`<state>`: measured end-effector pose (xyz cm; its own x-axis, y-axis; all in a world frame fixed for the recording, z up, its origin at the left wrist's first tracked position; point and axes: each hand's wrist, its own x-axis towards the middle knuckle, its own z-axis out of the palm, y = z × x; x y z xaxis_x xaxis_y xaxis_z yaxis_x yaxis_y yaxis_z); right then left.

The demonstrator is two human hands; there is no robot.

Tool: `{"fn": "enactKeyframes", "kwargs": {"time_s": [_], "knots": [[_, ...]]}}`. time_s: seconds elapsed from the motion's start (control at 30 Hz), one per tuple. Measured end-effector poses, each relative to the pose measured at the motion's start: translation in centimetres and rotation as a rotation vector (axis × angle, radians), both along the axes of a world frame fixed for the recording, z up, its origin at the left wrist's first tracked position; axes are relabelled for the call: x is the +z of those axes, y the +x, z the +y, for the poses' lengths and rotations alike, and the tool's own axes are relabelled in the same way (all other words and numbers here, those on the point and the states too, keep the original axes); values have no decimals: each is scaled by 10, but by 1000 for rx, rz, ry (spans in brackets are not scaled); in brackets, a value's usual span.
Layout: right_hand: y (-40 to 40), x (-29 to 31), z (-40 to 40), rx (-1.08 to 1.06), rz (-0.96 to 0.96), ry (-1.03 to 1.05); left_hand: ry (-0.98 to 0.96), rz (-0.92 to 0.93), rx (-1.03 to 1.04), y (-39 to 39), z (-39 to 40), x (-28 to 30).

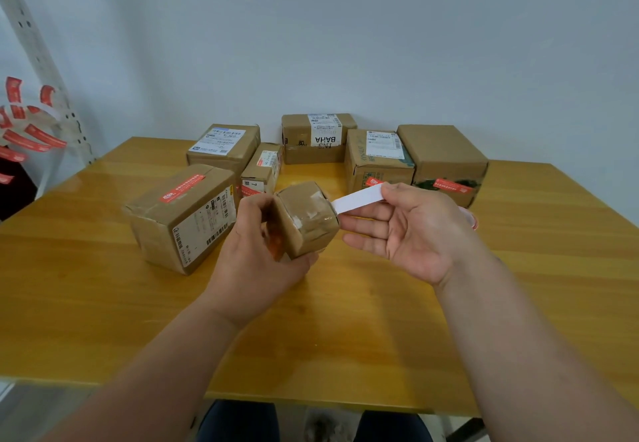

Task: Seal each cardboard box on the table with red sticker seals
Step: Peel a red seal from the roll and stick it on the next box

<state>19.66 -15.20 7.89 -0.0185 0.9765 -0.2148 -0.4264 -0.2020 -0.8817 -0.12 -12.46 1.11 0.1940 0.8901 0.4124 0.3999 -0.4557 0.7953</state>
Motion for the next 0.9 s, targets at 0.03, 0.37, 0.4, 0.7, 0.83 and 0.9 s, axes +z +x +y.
{"fn": "enactKeyframes", "kwargs": {"time_s": [0.03, 0.37, 0.4, 0.7, 0.83, 0.9], "knots": [[0, 0, -1, 6, 12, 0, -13, -23, -11, 0, 0, 0], [-3, -2, 3, 2, 196, -5, -171, -264, -84, 0, 0, 1], [-3, -2, 3, 0, 197, -1, -188, -289, -89, 0, -1, 2], [0, -16, 10, -173, -65, -50, -527, -785, -243, -3, 8, -3], [-2, -18, 10, -182, -218, -60, -701, -263, -201, -13, 12, -21], [-2, -21, 10, -189, -331, -47, -675, 130, -39, -19, 14, -24]]}}
